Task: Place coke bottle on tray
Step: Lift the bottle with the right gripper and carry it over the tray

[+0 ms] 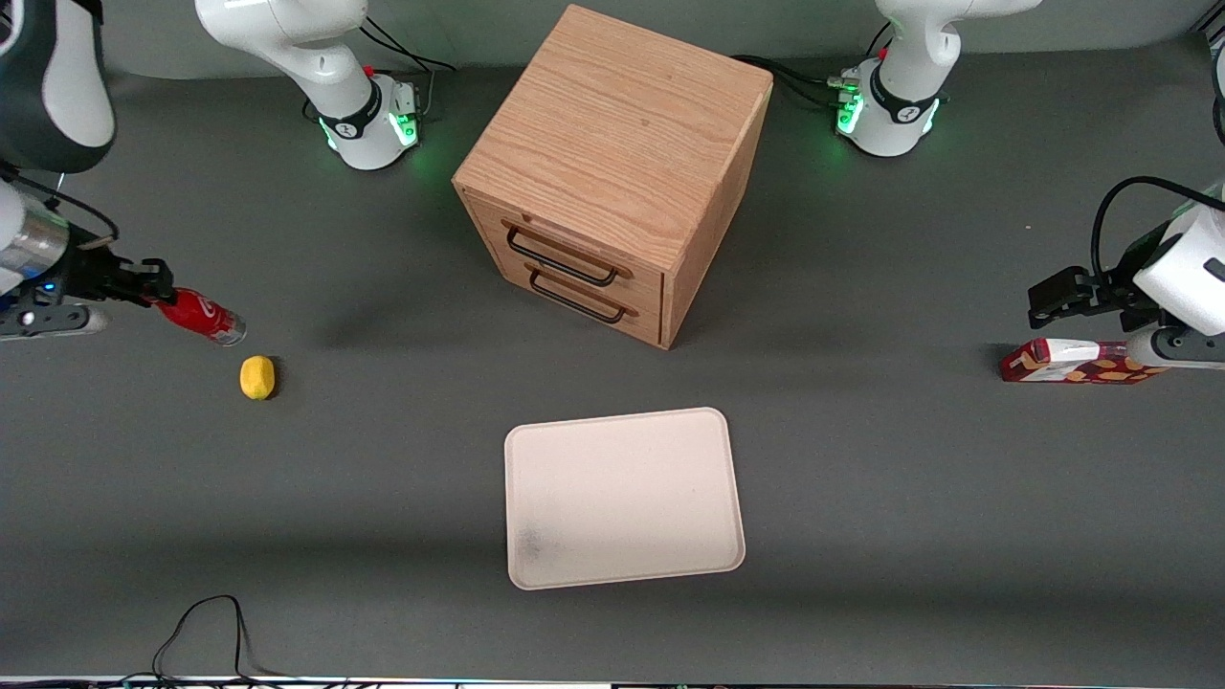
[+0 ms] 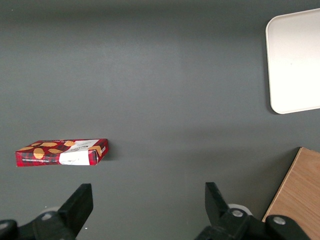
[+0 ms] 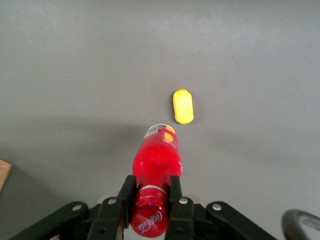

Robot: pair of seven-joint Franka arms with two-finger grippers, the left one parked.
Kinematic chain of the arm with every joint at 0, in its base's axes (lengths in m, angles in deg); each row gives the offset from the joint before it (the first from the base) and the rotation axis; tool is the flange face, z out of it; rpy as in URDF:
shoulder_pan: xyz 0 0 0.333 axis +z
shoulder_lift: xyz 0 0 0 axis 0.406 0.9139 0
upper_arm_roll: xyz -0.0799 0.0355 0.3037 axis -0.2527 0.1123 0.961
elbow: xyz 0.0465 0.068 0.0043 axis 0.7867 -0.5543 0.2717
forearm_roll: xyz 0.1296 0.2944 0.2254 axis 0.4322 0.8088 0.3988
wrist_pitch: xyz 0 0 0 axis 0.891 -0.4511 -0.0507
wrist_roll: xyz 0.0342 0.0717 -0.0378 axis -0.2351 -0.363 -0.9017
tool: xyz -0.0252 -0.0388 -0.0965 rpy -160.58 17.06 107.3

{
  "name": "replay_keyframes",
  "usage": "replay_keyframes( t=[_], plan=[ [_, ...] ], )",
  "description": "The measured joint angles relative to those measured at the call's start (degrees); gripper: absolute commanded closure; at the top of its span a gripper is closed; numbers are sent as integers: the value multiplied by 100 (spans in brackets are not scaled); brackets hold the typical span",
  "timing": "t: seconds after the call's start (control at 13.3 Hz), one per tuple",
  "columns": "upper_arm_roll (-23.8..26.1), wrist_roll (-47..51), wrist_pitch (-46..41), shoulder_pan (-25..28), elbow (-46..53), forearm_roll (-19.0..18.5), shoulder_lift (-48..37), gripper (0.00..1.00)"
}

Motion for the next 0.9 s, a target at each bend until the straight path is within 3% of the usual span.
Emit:
replay_keyframes(
  t=[0.38, 0.6, 0.9],
  plan=[
    [49, 164, -1635, 16, 2928, 341, 1698, 100],
    [241, 685, -1733, 14, 3847, 436, 2510, 100],
    [998, 1874, -1635, 30, 4754, 458, 3525, 100]
  ],
)
